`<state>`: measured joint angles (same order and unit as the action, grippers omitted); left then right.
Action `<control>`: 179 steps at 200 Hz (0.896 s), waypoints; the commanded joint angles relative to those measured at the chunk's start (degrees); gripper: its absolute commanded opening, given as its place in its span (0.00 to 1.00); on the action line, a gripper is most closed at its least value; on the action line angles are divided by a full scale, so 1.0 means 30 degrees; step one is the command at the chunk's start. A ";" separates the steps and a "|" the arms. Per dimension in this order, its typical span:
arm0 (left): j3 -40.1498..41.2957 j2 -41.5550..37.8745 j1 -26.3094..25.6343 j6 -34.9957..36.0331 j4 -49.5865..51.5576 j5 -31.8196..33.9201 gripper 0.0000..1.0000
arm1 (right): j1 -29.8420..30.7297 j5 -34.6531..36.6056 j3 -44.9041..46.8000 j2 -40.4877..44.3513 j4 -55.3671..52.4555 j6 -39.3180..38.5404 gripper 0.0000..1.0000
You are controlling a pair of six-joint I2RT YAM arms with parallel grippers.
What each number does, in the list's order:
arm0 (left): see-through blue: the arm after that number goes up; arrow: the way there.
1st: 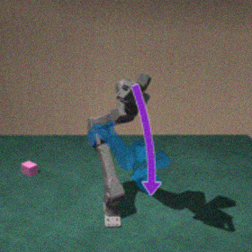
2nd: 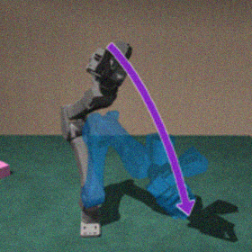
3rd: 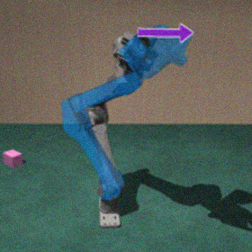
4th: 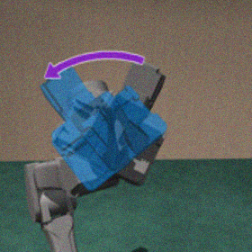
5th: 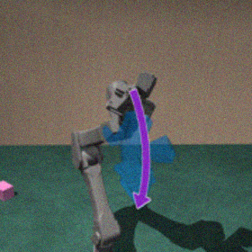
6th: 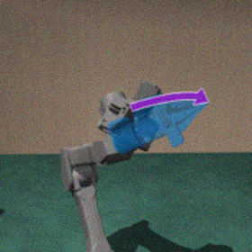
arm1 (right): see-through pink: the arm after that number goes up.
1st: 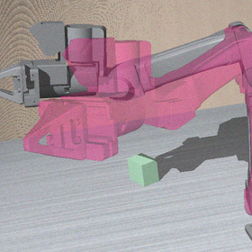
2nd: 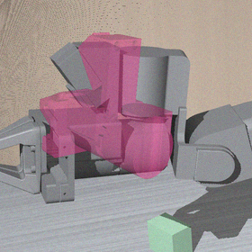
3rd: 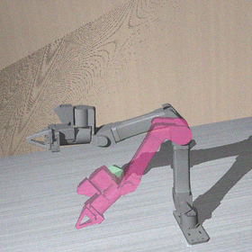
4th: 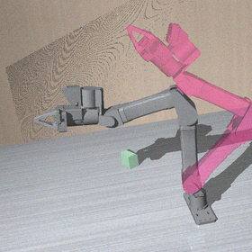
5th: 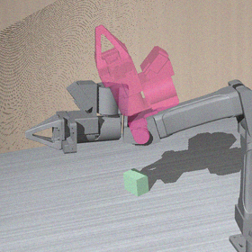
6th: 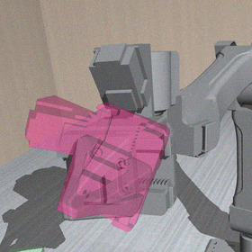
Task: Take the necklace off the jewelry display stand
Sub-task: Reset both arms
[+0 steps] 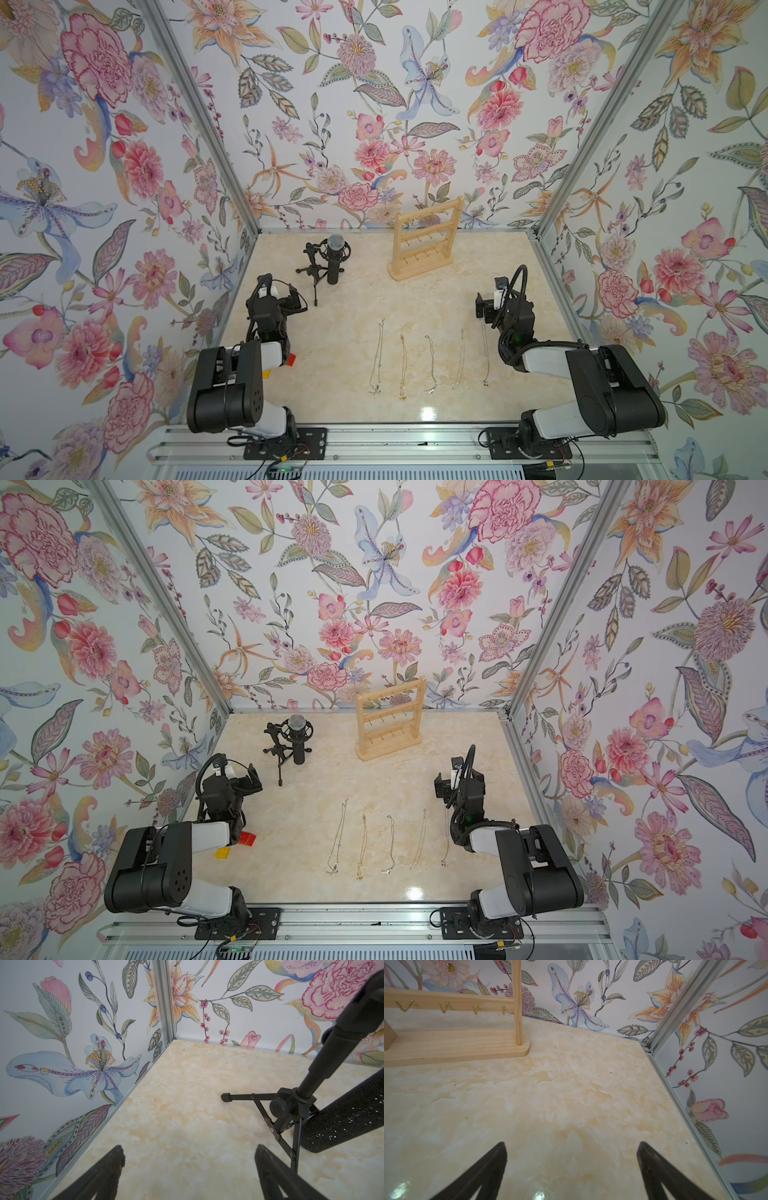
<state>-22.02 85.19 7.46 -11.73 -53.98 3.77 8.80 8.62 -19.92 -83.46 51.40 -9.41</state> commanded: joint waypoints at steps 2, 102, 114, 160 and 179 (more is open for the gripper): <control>0.0602 -0.0205 -0.0725 0.1211 -0.1858 0.0590 0.99 | -0.0995 -0.2591 0.1236 0.0484 0.2204 0.0379 1.00; 0.3956 0.0877 -0.2394 0.3245 -0.9066 0.0586 0.99 | -0.0219 -0.0582 0.4857 -0.2284 1.1609 0.0007 1.00; 0.4116 0.1117 -0.2523 0.3614 -0.9904 0.0244 0.99 | 0.0027 -0.0111 0.5248 -0.2762 1.2974 -0.0155 1.00; 0.4665 0.0847 -0.3091 0.4452 -0.9901 -0.0110 0.99 | 0.0290 0.0290 0.5355 -0.2824 1.3192 -0.0309 1.00; 0.4620 0.0957 -0.3103 0.4495 -0.9999 -0.0136 0.99 | 0.0292 0.0290 0.5345 -0.2824 1.3192 -0.0318 1.00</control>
<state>-9.15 87.88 -1.23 -0.30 -79.88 4.45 9.37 8.21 -4.16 -91.42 85.78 -9.26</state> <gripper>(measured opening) 0.989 0.996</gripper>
